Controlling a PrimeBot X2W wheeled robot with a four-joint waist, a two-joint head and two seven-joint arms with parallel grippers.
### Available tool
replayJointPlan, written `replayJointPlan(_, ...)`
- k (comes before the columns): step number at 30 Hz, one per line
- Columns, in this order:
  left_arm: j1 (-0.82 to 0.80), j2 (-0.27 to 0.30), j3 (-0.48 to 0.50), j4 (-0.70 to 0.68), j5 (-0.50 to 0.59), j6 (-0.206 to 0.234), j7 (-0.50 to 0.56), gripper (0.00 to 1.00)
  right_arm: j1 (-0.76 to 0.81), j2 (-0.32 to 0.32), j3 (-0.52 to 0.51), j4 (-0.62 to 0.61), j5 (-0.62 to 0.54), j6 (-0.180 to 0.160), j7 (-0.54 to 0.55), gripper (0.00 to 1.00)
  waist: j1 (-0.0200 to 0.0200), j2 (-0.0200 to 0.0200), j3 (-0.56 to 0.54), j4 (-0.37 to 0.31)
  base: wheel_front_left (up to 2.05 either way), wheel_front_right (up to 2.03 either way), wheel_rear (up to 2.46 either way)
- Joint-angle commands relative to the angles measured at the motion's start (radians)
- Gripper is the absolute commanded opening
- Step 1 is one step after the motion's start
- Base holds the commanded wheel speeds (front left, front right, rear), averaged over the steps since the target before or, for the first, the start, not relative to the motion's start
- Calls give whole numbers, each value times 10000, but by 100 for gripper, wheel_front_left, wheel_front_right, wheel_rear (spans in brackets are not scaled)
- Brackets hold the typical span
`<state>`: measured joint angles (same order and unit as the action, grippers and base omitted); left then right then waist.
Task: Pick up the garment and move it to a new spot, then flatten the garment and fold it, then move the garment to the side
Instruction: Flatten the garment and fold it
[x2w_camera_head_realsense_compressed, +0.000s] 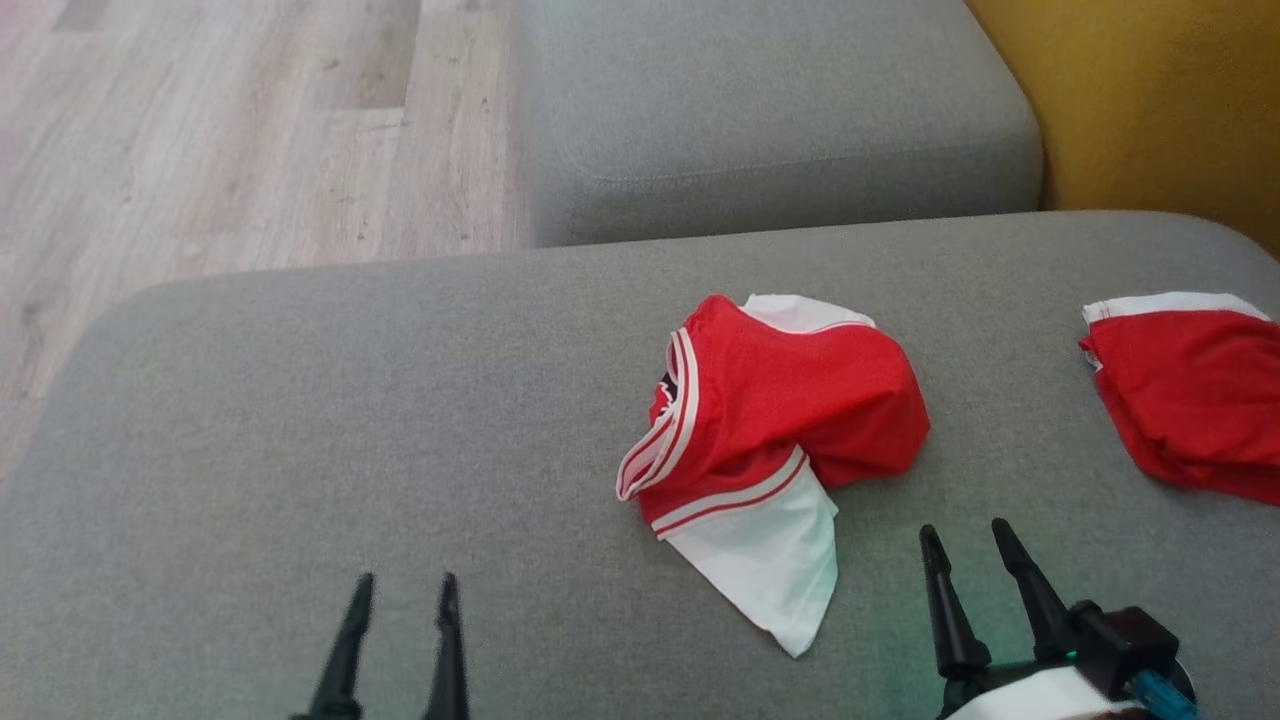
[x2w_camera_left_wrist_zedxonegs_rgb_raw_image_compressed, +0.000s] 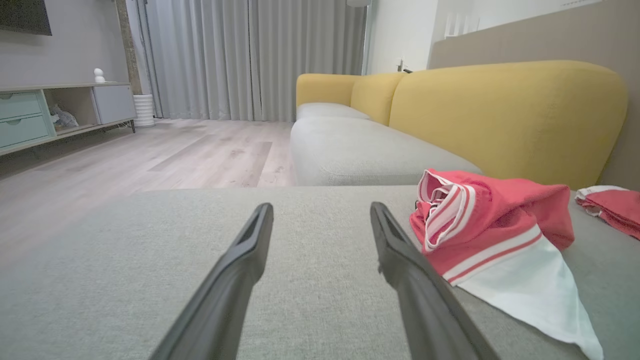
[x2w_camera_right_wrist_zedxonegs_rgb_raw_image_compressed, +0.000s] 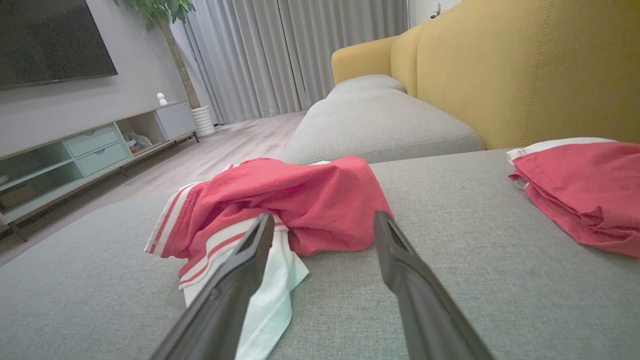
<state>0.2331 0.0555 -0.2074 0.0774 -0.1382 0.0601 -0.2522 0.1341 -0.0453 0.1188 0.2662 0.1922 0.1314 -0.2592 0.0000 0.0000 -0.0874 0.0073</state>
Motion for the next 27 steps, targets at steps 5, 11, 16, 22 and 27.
replayJointPlan(5,-950,-53,-337,436,264,-501,-95,100,-522,-126,372,-312,-65,-7,-26,100,0,0,317,-145,0,0,0)
replayJointPlan(11,-2513,-53,-1493,2479,528,-1325,-95,100,-931,-177,707,-346,-66,-7,-26,100,0,0,956,-594,0,0,0)
replayJointPlan(16,-4202,-53,-1965,4359,843,-1500,-95,100,-1378,-220,979,-361,-62,-7,-26,100,0,0,1655,-1238,0,0,0)
replayJointPlan(22,-5729,183,-1589,5961,990,-1205,-95,100,-1917,-211,1230,-378,-14,-7,-26,100,0,0,2315,-2141,0,0,0)
replayJointPlan(27,-6214,523,-1729,6281,931,-1611,-95,100,-2047,-164,1256,-362,46,-7,-26,100,0,0,2504,-2725,0,0,0)
